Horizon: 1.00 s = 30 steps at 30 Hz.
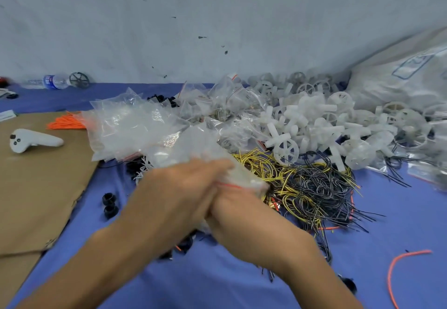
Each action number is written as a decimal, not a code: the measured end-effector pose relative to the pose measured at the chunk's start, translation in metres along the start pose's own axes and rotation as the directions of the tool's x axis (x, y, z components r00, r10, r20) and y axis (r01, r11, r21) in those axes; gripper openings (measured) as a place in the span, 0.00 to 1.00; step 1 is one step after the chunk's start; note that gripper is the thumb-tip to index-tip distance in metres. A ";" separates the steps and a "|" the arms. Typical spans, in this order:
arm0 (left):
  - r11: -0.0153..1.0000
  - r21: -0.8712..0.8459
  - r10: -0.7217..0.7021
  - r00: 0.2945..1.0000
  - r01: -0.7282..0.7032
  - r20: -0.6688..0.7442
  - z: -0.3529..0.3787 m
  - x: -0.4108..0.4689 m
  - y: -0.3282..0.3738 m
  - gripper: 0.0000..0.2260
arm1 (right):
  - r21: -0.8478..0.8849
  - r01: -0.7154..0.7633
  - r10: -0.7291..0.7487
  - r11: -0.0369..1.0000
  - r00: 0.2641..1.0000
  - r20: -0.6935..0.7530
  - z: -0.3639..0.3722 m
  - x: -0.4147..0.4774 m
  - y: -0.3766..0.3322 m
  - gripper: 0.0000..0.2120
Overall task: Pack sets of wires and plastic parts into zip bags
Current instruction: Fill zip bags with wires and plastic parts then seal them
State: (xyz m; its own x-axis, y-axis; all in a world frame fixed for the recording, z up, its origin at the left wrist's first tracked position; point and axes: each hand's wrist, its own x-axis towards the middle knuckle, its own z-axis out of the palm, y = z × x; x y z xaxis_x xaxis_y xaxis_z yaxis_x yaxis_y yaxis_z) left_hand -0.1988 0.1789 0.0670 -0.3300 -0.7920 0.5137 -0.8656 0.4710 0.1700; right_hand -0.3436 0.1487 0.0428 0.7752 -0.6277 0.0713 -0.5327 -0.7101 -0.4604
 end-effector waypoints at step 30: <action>0.902 0.022 -0.432 0.902 0.432 0.010 0.045 0.001 -0.042 0.18 | 0.701 0.263 0.524 0.663 0.506 -0.685 -0.042 -0.023 0.124 0.09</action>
State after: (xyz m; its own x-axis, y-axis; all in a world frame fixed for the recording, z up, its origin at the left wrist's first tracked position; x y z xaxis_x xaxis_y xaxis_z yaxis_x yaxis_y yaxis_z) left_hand -0.1795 0.1403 0.0227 0.0730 -0.9215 0.3814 -0.9311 0.0740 0.3571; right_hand -0.4421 0.0617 0.0211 -0.1199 -0.9083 0.4009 0.0889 -0.4120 -0.9068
